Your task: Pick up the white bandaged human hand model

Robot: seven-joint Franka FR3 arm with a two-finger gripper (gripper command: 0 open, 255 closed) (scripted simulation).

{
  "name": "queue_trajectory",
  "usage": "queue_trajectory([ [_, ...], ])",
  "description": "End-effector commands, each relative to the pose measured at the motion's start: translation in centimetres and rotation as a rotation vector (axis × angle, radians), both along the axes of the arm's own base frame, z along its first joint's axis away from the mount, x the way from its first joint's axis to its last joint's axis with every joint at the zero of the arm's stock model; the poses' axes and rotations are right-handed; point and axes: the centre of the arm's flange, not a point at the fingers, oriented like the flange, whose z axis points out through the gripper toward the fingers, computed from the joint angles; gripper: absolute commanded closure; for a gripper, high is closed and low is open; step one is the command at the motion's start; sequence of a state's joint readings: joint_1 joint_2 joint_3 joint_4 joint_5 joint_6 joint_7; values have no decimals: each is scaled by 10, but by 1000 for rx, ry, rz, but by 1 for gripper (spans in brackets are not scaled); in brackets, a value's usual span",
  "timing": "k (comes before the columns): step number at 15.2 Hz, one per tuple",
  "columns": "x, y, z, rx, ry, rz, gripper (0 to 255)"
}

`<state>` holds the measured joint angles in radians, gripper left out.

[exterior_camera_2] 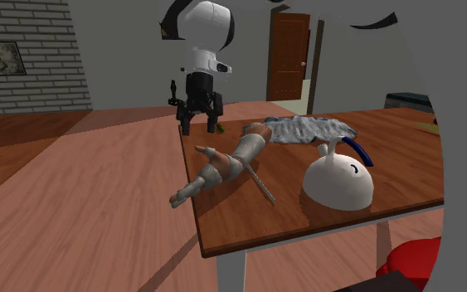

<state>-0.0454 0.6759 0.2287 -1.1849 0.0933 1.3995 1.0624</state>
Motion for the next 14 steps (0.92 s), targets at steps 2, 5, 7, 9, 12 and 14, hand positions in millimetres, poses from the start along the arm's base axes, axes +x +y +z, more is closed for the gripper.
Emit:
queue_trajectory([
  [2, 11, -7, -15, -2, 15, -34, 0],
  [5, 11, -7, -31, -2, 15, -34, 0],
  [7, 11, -7, -42, -2, 15, -34, 0],
  [9, 10, -7, -50, -2, 15, -34, 0],
  [12, 10, -7, -50, -2, 15, -34, 255],
  [14, 10, -7, -50, -2, 15, -34, 255],
])
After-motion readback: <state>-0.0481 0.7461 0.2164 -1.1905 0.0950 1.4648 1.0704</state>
